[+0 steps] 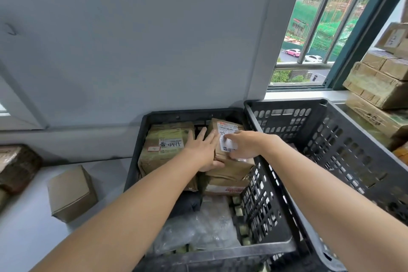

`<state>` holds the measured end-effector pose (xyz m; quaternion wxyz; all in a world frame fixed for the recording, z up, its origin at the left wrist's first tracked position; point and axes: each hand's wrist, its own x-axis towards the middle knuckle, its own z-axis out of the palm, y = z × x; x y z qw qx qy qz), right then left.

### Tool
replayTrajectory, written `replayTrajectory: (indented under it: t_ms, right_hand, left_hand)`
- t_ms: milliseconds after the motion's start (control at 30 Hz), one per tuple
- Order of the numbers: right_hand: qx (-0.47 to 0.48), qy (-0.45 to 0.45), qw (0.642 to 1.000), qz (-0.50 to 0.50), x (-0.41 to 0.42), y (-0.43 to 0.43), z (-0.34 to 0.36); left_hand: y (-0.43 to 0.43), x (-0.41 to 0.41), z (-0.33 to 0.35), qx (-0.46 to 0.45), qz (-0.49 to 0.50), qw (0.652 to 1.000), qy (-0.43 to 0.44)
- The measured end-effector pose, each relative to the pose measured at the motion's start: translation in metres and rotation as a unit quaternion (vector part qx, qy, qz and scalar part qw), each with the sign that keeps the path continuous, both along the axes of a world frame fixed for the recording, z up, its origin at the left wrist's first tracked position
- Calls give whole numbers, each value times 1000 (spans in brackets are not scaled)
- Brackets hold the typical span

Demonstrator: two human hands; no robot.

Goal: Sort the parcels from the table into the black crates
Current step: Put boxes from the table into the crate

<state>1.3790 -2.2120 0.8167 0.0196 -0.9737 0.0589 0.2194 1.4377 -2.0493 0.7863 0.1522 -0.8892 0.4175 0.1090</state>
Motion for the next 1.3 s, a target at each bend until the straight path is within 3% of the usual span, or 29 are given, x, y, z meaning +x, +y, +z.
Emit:
replayTrajectory:
  t_ms: [333, 600, 967, 1200, 1300]
  right_hand:
    - [-41, -121, 992, -23, 15, 46, 30]
    - [-57, -174, 983, 3, 66, 169, 50]
    - [-24, -112, 991, 74, 137, 382, 6]
    - [-11, -49, 997, 53, 147, 443, -69]
    - [14, -17, 1000, -9, 150, 462, -102]
  left_hand:
    - [59, 24, 50, -65, 28, 997, -39]
    - [181, 73, 73, -99, 46, 991, -79]
    - [418, 150, 12, -100, 173, 980, 29]
    - [483, 151, -61, -66, 204, 973, 82]
    - [493, 151, -88, -71, 214, 969, 102]
